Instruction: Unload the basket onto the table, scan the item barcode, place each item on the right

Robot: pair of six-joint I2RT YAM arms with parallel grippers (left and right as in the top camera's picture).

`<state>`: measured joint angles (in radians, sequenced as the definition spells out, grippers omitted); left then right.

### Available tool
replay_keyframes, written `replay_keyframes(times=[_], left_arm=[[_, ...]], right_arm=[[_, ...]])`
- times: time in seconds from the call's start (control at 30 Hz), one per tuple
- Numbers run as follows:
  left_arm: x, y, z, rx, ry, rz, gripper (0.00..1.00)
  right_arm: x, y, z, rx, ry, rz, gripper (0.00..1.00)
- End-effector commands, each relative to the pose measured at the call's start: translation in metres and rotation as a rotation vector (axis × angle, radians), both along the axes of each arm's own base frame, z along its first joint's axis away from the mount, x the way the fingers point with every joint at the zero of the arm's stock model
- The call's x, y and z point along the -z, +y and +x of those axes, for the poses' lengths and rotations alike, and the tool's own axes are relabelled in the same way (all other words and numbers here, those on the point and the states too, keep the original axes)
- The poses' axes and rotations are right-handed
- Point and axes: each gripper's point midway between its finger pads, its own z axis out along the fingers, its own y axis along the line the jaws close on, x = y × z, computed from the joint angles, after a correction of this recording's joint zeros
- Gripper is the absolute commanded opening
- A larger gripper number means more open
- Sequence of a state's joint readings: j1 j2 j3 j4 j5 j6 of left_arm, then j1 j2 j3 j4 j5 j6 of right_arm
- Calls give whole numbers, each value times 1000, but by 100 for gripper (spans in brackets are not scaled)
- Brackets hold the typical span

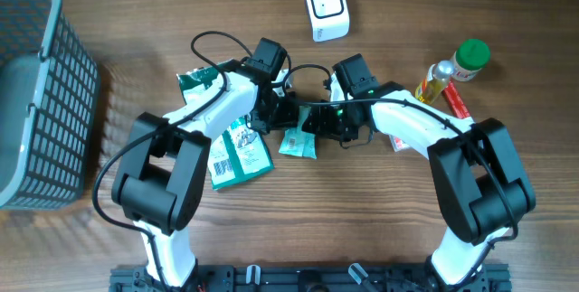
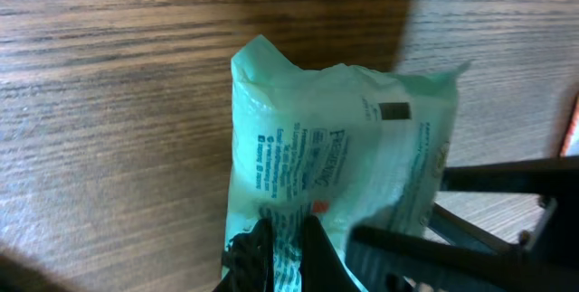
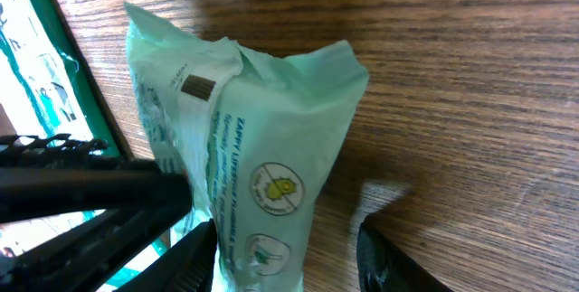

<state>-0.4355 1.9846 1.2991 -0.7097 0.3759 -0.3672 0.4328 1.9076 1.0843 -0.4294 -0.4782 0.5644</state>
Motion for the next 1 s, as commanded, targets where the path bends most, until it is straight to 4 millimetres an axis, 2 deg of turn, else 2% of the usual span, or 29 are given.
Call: replay_keyframes(times=[0.0,0.17,0.37,0.6,0.63,0.73,0.77,0.87,0.93,0.97], left_arm=[[14,11,5,6,-16,79,4],[17,18,7,0,-31,119,4],[24,23,3,-2,-27,142,4],[24,23,5,-3,-35,142,4],[21,24,7,-7,-44,138,4],[1,32,25,-39,-111,138,4],[-19,43,40,-77,-173,144,4],[-46,58,55,-128,-239,130,4],[-63,81,64,-196,-267,126,4],[-64,93,66,-234,-259,128,4]], right_arm=[[7,-1,1,16,15,-13,50],[2,6,4,6,1,32,48],[-6,15,19,38,-47,85,39],[-6,15,20,15,-66,80,13],[-6,15,20,15,-67,80,5],[-6,15,20,15,-66,80,4],[-6,15,20,15,-66,80,4],[-6,15,20,16,-66,80,4],[-6,15,20,18,-66,81,4],[-6,15,20,19,-65,82,4]])
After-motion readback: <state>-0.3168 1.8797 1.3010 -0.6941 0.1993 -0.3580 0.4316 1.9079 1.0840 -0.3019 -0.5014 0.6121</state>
